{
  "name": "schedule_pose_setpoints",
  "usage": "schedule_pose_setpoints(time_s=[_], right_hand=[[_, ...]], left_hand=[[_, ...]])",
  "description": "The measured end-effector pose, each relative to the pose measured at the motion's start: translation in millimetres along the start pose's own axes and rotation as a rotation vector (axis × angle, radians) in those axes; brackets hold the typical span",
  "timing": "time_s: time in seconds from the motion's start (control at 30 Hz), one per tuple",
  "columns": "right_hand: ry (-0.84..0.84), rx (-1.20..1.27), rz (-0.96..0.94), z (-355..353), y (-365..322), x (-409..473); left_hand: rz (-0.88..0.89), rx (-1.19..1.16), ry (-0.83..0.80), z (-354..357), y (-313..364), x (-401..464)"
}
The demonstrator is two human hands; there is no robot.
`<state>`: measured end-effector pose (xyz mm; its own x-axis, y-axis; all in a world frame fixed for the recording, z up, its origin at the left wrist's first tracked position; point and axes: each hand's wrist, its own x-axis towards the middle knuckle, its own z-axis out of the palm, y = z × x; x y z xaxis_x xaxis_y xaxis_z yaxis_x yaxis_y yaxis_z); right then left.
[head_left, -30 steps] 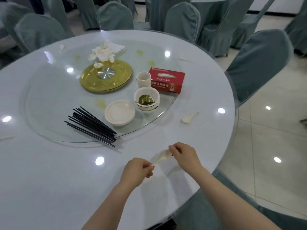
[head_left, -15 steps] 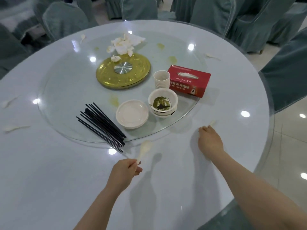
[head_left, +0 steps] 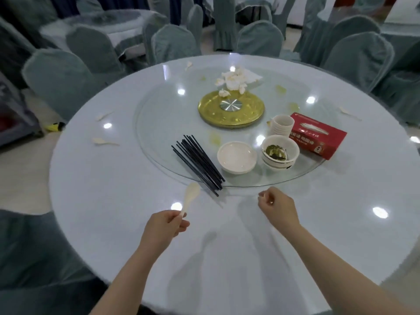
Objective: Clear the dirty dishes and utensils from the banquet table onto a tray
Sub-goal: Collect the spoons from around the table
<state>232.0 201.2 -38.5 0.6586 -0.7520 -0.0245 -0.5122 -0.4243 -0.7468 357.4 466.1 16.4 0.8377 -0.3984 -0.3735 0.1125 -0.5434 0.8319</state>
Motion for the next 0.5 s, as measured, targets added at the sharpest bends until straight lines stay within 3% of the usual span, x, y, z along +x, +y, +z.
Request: schedule_pose_setpoints(time_s=[0.3, 0.5], right_hand=[[-0.239, 0.578, -0.122, 93, -186, -99], [-0.439, 0.724, -0.146, 142, -251, -186]], left_hand=[[-0.001, -0.183, 0.260, -136, -64, -100], [0.005, -0.224, 0.306, -192, -115, -159]])
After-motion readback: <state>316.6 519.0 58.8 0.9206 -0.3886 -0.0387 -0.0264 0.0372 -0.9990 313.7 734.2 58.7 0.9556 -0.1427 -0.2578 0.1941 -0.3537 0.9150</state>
